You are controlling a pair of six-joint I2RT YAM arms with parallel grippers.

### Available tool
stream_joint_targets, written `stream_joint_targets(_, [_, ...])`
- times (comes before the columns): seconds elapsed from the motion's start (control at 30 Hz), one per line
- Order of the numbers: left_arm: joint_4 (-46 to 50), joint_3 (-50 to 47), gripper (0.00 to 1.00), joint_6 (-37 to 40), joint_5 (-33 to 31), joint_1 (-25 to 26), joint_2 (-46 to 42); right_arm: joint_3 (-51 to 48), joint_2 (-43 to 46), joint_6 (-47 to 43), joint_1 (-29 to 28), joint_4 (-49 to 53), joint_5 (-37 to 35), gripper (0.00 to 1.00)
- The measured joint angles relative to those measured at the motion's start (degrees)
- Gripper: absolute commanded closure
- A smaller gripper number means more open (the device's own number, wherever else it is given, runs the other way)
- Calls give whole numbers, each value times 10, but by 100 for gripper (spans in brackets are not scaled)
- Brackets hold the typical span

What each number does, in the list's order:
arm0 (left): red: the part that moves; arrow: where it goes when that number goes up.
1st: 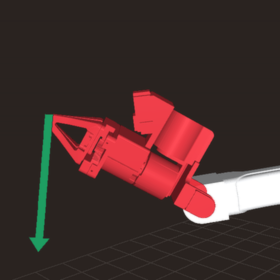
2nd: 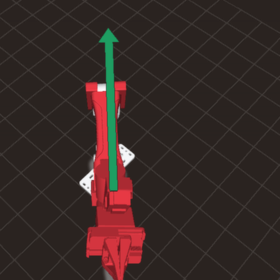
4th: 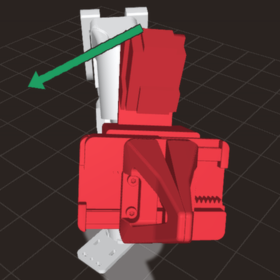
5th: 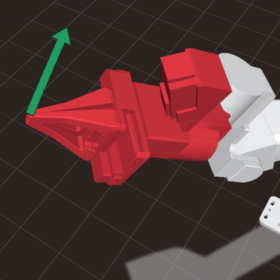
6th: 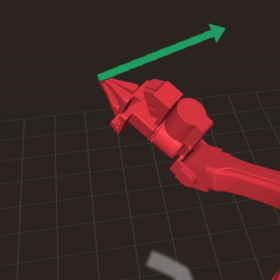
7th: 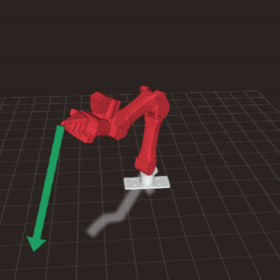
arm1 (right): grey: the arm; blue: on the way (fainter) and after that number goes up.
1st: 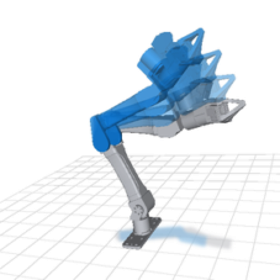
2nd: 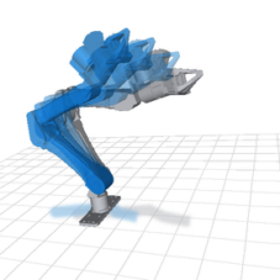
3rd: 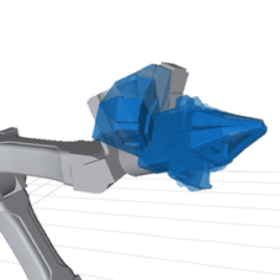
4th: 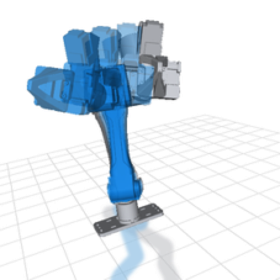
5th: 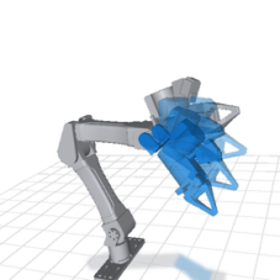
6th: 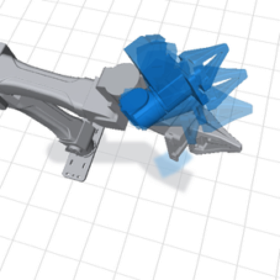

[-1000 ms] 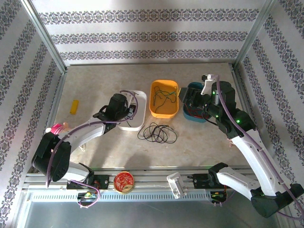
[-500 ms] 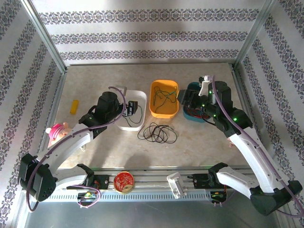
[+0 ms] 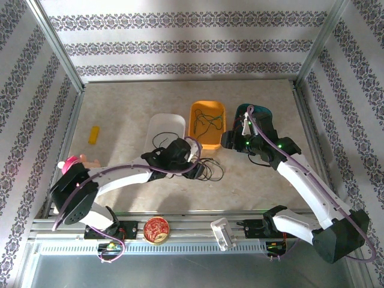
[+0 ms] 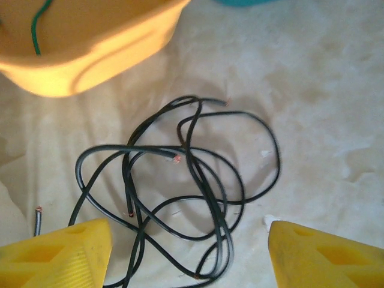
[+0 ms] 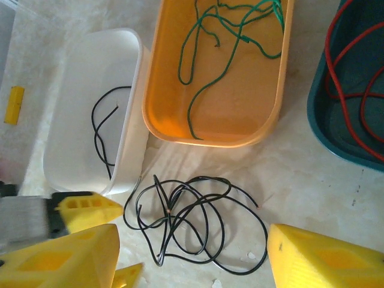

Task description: Untangle the cables

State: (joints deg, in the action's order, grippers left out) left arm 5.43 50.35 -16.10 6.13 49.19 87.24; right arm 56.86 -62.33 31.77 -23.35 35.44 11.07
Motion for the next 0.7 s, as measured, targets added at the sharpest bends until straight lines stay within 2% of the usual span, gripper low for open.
stream_joint_targets(0.23, [-2, 68, 40, -7, -32, 3, 91, -3, -1, -2, 0, 0, 8, 35])
stream_joint_targets(0.37, [-3, 89, 48, -9, -31, 4, 119, -17, -1, -2, 0, 0, 14, 35])
stream_joint_targets(0.57, [-9, 108, 54, -9, -32, 4, 166, -35, -2, -5, 0, 0, 19, 36])
stream_joint_targets(0.63, [-11, 119, 61, -9, -32, 4, 183, -36, -3, -6, 0, 0, 19, 36])
stream_joint_targets(0.7, [-12, 129, 73, -8, -32, 4, 196, -37, -3, -6, 0, 0, 19, 36])
